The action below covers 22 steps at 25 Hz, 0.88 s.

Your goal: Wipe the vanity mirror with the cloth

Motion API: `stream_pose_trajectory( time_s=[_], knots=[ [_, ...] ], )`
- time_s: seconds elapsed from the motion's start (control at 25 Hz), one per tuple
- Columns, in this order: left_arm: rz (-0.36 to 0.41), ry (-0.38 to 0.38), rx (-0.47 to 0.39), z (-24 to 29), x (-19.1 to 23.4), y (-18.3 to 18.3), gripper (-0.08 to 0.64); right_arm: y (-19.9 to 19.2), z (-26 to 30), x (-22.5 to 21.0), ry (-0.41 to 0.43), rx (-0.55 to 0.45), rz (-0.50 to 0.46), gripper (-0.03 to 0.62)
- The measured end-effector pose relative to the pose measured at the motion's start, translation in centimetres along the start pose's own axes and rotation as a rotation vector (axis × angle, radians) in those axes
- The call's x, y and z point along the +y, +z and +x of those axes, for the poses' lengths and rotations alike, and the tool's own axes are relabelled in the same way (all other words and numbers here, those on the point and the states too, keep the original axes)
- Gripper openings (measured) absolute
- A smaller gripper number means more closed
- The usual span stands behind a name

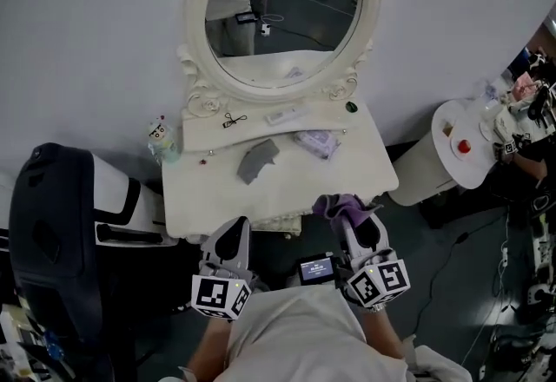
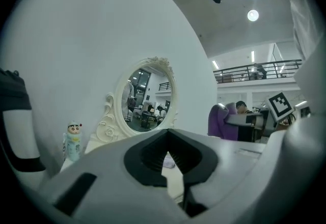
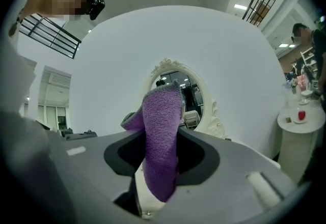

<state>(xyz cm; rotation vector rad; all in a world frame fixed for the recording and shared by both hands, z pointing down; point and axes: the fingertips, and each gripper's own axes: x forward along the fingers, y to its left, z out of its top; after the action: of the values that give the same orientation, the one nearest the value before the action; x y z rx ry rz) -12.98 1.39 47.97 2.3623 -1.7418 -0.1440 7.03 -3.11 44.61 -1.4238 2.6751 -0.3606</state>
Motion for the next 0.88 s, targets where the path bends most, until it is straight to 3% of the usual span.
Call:
stream_pose_trajectory(
  time_s=[0.16, 0.4, 0.68, 0.88],
  knots=[
    [0.037, 0.063, 0.014, -4.8, -1.9, -2.0, 0.003, -1.5, -2.7, 2.1, 0.079, 0.048, -0.025, 0.16],
    [0.056, 0.153, 0.009, -10.0, -6.4, -4.1, 0.003, -0.6, -10.8, 2.6, 0.178, -0.003, -0.055, 0.16],
    [-0.008, 0.082, 0.05, -14.0, -20.6, -7.8, 0.003, -2.5, -22.4, 0.8, 0.184, 0.011, 0.042, 0.158],
    [0.074, 0.1, 0.077, -18.3, -22.3, -8.1, 0.003, -3.9, -27.5, 1.6, 0.172, -0.006, 0.057, 0.158]
  ],
)
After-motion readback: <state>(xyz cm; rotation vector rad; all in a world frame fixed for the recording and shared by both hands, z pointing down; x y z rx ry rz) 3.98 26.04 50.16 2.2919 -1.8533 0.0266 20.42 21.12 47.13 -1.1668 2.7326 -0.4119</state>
